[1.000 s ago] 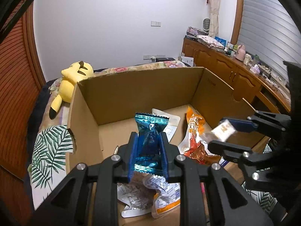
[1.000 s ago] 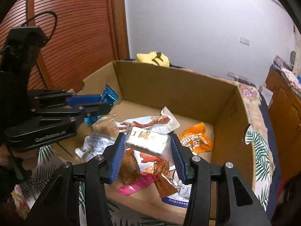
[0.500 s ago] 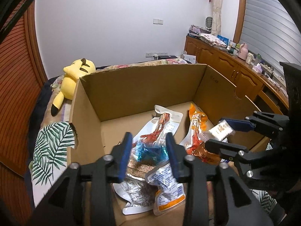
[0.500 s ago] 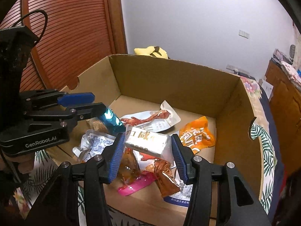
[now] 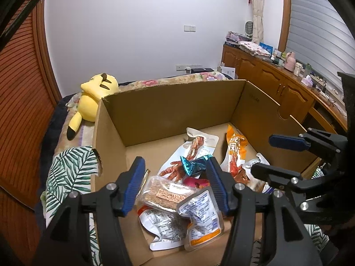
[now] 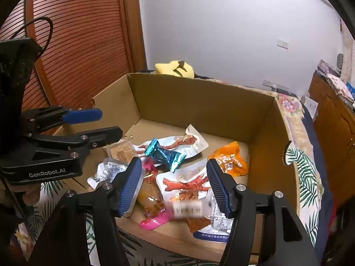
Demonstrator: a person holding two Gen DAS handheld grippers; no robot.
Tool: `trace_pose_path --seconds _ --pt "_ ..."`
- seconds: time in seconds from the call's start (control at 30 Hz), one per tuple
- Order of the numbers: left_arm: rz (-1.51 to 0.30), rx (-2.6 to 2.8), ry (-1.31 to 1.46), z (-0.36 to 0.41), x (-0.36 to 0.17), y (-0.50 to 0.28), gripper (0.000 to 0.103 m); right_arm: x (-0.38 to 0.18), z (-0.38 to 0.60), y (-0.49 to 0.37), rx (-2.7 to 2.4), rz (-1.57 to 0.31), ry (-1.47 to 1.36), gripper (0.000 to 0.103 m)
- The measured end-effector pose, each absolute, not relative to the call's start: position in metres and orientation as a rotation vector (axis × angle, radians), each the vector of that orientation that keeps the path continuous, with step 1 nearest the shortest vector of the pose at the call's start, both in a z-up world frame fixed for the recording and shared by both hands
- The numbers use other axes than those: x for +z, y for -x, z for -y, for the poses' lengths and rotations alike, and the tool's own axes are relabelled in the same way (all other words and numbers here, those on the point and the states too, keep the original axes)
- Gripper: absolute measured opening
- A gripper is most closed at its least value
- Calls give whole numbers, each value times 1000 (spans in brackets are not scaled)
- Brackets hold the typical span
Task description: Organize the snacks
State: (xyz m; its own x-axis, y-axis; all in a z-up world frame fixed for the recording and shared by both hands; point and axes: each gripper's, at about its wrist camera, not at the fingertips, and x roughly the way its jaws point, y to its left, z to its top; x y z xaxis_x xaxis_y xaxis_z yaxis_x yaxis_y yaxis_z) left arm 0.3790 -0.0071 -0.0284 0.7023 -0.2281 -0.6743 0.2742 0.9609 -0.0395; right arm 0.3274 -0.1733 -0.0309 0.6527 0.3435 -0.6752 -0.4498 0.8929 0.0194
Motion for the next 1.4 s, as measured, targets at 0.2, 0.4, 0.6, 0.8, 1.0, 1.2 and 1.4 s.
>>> trace_pose_path --seconds 0.2,0.4,0.6,0.8,1.0,1.2,1.4 --pt "-721 -261 -62 4 -18 -365 61 -19 177 -314 453 -681 124 62" --pt "-658 -229 -70 -1 4 -346 81 0 173 -298 451 -638 114 62" --pt "-606 -191 -61 -6 22 -327 82 24 176 -272 415 -561 122 76" --pt "-490 -158 -61 -8 42 -289 97 40 186 -243 377 -498 91 96" --pt "-424 -146 -78 -5 60 -255 103 49 192 -221 351 -484 76 103" --pt "-406 -127 -61 -4 74 -222 103 54 195 -195 329 -468 76 103" --pt "-406 -103 -54 -2 79 -189 103 58 198 -165 297 -448 71 103"
